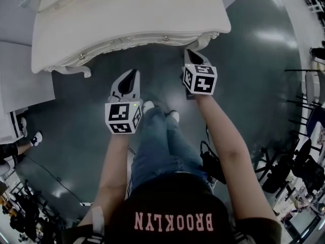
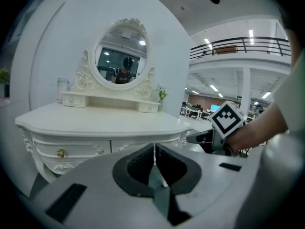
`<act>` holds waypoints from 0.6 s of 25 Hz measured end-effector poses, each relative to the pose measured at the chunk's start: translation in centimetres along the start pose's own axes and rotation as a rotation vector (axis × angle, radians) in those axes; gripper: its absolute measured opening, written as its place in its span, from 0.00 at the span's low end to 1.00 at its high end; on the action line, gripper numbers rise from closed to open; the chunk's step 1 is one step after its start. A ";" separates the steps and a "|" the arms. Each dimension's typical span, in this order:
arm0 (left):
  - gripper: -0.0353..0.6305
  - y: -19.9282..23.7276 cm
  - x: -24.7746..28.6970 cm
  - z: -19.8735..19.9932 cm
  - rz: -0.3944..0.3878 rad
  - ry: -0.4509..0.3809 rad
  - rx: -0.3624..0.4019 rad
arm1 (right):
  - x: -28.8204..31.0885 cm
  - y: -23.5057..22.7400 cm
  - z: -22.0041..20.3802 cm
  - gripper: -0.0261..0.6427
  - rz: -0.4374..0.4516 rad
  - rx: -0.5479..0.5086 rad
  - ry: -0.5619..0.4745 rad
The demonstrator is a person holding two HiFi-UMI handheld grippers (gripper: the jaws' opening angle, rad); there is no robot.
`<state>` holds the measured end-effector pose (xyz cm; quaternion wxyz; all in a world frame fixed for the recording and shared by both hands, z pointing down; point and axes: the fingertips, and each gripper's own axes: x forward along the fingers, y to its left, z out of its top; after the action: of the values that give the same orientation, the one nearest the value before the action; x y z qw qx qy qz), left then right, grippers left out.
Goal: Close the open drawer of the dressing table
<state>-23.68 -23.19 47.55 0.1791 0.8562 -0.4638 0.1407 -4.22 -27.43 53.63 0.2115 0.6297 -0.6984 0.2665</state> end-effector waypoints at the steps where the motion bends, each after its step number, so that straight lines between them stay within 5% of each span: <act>1: 0.07 -0.4 -0.4 0.2 0.011 -0.007 0.000 | -0.8 0.1 0.1 0.04 0.017 -0.002 -0.011; 11: 0.07 -4.2 -4.1 2.8 0.085 -0.096 0.044 | -9.1 0.5 2.2 0.04 0.145 -0.035 -0.136; 15: 0.07 -6.0 -5.3 4.4 0.097 -0.136 0.075 | -13.1 1.5 4.0 0.04 0.180 -0.137 -0.204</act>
<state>-21.14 -18.12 40.43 0.1076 0.8464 -0.5102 0.1079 -3.98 -19.86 42.19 0.1574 0.5725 -0.7863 0.1707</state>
